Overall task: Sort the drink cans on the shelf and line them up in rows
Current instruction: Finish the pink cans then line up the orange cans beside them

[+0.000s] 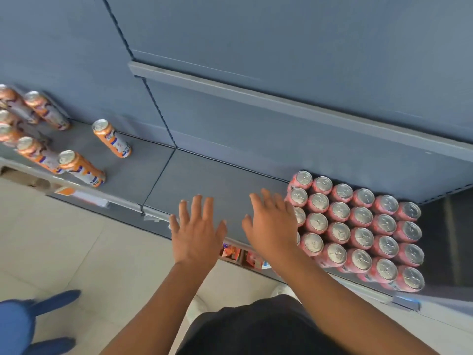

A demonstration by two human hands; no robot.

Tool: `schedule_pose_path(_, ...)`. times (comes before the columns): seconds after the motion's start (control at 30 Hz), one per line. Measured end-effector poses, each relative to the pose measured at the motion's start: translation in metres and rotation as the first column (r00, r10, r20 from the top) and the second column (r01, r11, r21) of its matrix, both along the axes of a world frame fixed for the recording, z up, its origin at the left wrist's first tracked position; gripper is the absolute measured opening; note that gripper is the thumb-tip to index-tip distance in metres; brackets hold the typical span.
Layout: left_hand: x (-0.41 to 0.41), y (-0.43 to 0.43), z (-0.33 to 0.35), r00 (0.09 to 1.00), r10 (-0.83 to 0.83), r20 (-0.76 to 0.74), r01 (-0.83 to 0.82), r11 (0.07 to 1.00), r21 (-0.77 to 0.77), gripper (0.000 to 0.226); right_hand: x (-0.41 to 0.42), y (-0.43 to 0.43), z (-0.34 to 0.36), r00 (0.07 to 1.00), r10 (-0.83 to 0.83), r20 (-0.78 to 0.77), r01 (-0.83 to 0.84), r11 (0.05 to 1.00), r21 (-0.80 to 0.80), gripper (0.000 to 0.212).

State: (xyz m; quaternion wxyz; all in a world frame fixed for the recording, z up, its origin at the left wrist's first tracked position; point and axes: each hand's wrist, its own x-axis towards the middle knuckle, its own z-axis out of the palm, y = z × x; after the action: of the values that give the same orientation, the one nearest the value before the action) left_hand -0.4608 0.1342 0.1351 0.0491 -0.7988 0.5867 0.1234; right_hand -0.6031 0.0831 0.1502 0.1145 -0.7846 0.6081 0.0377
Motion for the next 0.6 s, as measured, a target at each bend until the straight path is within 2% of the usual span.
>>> schedule_pose_path(0.37, 0.182, 0.069, 0.017, 0.969, 0.244, -0.026, -0.245, 0.967, -0.067, 0.054, 0.199, 0.040, 0.008, 0.979, 0.201, 0.033, -0.201, 0.979, 0.007, 0.049)
schedule_pose_path(0.6, 0.265, 0.112, 0.022, 0.920, 0.391, -0.024, -0.391, 0.918, -0.056, 0.058, 0.293, 0.059, 0.009, 0.939, 0.339, 0.056, -0.341, 0.940, 0.020, 0.050)
